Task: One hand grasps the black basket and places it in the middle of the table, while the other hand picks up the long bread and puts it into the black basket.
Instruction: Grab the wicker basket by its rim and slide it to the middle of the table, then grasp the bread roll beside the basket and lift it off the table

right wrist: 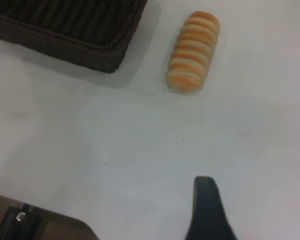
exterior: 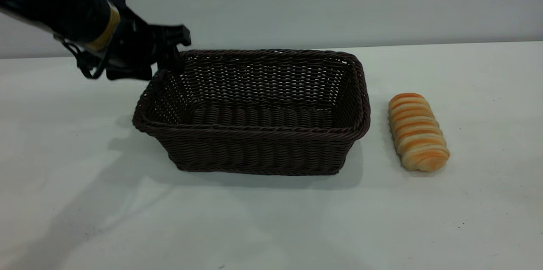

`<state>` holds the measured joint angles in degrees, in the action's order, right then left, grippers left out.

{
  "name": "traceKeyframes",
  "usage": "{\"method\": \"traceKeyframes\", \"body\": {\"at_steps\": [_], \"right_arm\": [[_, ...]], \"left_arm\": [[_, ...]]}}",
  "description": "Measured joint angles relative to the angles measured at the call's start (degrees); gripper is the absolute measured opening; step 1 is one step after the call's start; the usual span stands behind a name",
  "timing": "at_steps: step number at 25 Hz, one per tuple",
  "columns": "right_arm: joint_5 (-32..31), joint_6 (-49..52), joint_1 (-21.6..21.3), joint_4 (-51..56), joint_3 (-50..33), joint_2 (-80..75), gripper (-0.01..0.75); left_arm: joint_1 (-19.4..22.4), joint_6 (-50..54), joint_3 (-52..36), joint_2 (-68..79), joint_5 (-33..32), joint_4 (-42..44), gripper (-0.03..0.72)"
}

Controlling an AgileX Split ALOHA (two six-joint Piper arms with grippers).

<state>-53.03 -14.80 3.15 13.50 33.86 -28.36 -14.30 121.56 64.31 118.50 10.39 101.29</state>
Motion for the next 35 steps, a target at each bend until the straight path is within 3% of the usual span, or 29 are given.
{"method": "traceKeyframes", "body": {"at_steps": [12,16,17,23,35], "right_arm": [[0.1,0.5,0.0,-1.1,0.0,0.0,0.493],[3.5,-0.2,0.0,2.2,0.0,0.0,0.493],[7.2,-3.8,0.0,7.9,0.0,-1.1,0.493],[13.1,-15.4,0.0,21.8,0.0,-10.6,0.493],[28.5,-43.0,0.0,49.1,6.4,-47.3,0.493]], "left_arm": [[0.0,-0.3,-1.5,-1.3,0.1,0.5,0.571],[0.3,-0.3,-1.6,-4.0,-1.2,0.5,0.571],[0.9,-0.5,-1.6,-7.8,-2.1,0.5,0.571],[1.2,-1.9,-1.6,-15.0,-3.5,0.5,0.567],[1.2,-3.4,-1.6,-24.7,-6.0,0.5,0.566]]}}
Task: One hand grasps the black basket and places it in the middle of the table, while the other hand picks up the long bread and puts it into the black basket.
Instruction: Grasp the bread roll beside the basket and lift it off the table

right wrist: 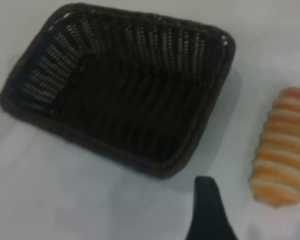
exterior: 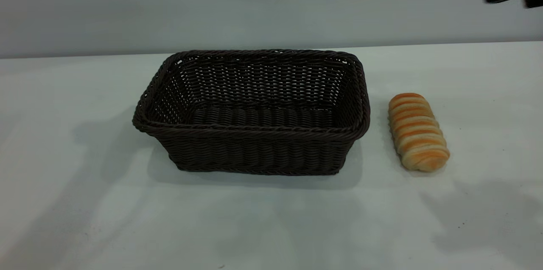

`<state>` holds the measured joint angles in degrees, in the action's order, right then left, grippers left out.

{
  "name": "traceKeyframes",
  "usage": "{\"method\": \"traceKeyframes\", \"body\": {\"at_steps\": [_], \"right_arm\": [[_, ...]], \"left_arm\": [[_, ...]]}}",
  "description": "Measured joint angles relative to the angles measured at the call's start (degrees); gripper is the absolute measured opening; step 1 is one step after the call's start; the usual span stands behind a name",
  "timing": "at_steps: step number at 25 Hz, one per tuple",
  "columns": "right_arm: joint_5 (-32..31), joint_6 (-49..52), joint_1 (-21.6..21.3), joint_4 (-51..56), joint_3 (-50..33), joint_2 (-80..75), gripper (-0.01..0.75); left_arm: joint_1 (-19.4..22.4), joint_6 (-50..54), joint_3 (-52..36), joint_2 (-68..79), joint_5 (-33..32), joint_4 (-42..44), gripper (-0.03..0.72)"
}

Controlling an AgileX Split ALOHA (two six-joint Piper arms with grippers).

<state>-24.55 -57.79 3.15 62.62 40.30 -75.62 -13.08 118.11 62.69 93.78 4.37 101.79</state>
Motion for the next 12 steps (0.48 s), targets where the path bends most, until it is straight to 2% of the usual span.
{"method": "traceKeyframes", "body": {"at_steps": [12], "right_arm": [[9.3,-15.3,0.0,11.1,11.9,-28.8,0.493]], "left_arm": [[0.0,0.1,-0.1,-1.3,1.6,-0.1,0.566]]}}
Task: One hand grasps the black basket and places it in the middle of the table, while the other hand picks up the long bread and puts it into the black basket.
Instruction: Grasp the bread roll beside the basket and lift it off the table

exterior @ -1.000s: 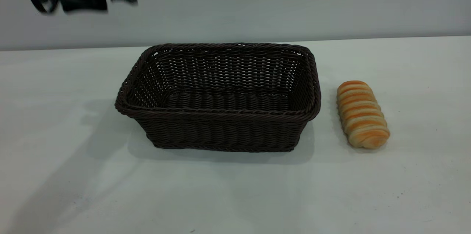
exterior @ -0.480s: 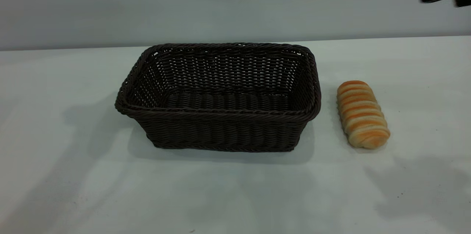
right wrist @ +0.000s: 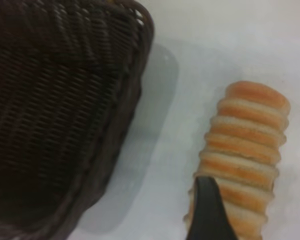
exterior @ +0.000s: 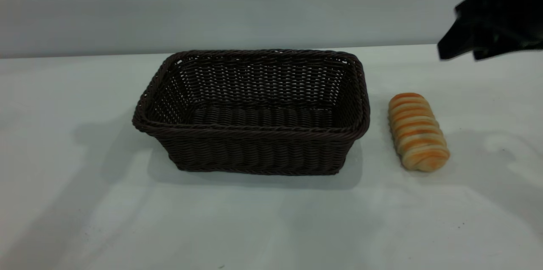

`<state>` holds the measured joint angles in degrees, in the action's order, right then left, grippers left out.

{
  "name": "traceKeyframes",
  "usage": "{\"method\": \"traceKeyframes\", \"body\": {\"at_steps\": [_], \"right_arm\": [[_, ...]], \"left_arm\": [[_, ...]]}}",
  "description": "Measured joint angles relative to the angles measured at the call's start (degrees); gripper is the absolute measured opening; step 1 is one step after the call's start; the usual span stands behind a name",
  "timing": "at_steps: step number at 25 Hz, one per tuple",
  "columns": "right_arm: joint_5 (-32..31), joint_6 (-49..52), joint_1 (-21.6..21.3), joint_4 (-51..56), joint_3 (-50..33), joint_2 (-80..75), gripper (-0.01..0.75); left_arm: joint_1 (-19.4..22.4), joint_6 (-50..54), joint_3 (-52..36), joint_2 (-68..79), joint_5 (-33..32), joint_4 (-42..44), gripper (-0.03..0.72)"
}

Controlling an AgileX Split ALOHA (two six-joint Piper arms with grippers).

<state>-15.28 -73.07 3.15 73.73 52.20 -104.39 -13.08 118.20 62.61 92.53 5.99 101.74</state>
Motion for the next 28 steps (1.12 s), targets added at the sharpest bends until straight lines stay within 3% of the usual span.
{"method": "traceKeyframes", "body": {"at_steps": [17,20,25,28], "right_arm": [[1.7,-10.7,1.2,11.0,9.1,-22.9,0.487],[2.6,-11.4,1.8,11.9,9.2,-23.7,0.411],[3.4,-11.1,2.0,12.3,9.2,-23.1,0.103],[5.0,-10.8,2.1,12.1,9.1,-20.5,0.048]], "left_arm": [[0.0,0.0,-0.4,-4.6,-0.1,0.0,0.566],[0.0,-0.1,-0.4,-4.7,-0.1,0.0,0.566],[0.0,0.0,-0.4,-4.7,-0.1,0.0,0.566],[0.0,0.0,-0.4,-4.7,-0.1,0.0,0.565]]}}
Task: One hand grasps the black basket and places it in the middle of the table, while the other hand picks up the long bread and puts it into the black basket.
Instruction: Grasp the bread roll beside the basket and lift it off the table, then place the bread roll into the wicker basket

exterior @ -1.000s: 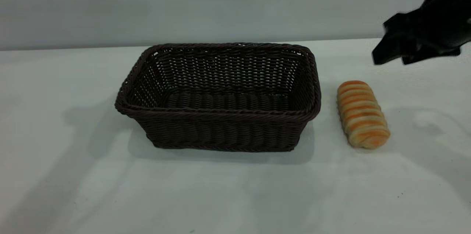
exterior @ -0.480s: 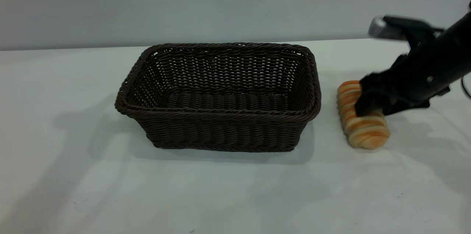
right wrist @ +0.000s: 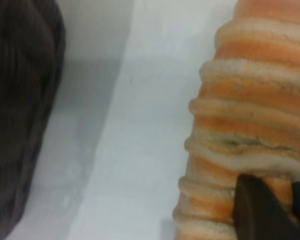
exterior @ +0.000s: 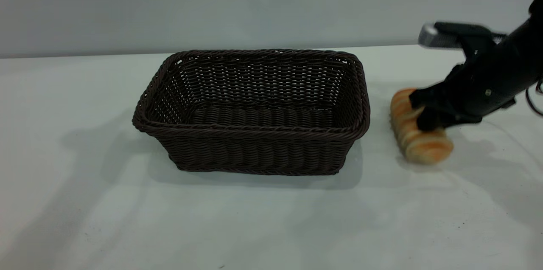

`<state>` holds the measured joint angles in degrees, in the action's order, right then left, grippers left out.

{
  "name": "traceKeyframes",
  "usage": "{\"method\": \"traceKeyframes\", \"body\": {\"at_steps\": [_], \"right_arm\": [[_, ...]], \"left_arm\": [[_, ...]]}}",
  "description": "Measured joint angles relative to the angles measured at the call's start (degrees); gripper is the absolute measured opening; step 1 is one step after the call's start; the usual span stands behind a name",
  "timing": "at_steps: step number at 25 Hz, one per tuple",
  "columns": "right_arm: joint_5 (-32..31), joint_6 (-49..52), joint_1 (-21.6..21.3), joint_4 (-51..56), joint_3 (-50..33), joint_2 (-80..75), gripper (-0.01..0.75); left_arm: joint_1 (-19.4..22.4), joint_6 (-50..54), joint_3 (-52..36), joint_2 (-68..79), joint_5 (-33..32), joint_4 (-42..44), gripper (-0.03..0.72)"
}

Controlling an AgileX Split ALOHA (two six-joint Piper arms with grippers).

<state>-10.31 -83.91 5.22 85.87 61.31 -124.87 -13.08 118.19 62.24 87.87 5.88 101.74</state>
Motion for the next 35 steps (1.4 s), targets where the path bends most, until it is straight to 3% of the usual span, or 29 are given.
{"method": "traceKeyframes", "body": {"at_steps": [4,9,18,21,25,30,35], "right_arm": [[0.6,0.1,0.0,0.1,0.0,6.9,0.044],[-4.6,0.1,1.3,2.7,0.2,13.9,0.044],[-7.5,-1.6,13.0,8.0,6.4,9.6,0.053],[-7.5,-2.0,14.3,9.7,7.8,6.5,0.098],[-7.3,-1.9,14.2,9.0,7.9,5.8,0.235],[-7.6,6.5,13.9,-1.1,7.9,10.0,0.399],[-13.9,35.9,13.8,-31.8,7.9,19.1,0.420]], "left_arm": [[0.0,0.0,0.0,0.0,0.0,0.0,0.565],[0.0,0.0,0.0,0.0,0.0,0.0,0.565],[0.0,0.0,0.0,0.0,0.1,0.0,0.565],[0.0,0.0,0.0,0.0,0.2,0.0,0.565],[0.0,0.0,0.0,0.0,0.3,0.0,0.563],[0.0,0.0,0.0,0.0,0.5,0.0,0.564],[0.0,0.0,0.0,0.0,0.5,0.0,0.564]]}}
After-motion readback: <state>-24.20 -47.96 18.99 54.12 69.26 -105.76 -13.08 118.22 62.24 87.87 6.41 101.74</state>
